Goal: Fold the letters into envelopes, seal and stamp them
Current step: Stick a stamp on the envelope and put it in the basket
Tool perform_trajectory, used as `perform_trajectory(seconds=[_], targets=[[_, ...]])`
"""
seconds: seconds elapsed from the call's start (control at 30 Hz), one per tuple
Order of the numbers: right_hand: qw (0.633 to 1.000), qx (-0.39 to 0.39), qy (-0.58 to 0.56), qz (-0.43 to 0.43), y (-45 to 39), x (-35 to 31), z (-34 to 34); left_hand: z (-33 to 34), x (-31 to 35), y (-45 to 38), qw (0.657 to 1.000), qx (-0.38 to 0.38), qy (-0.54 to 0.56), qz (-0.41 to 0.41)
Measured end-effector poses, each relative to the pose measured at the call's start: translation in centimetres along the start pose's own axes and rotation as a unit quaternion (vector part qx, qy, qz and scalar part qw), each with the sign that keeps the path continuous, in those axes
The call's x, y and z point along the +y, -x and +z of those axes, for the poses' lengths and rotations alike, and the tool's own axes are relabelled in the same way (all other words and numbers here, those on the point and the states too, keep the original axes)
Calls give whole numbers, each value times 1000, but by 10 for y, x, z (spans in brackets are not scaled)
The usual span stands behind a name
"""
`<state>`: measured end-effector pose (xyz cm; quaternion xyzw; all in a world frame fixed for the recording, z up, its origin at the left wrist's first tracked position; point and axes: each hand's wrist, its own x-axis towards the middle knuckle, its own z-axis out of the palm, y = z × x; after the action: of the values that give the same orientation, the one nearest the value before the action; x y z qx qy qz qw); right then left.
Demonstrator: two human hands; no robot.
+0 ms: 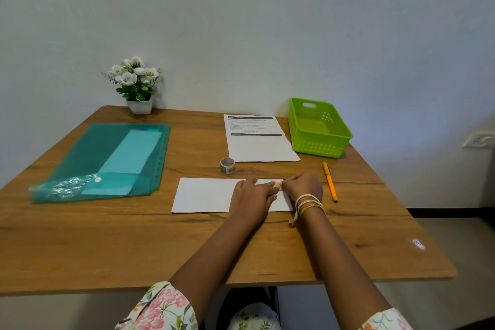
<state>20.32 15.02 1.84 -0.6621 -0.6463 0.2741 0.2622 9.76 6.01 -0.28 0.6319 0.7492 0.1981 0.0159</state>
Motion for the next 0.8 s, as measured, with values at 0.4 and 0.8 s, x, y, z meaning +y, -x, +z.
perform_trajectory(seconds=[0.4,0.8], targets=[[980,44,87,-174,25,21,4,-5,3,3,1000,11,-5,19],[952,77,172,-241,37,32,2,0,0,0,997,-25,-62,34]])
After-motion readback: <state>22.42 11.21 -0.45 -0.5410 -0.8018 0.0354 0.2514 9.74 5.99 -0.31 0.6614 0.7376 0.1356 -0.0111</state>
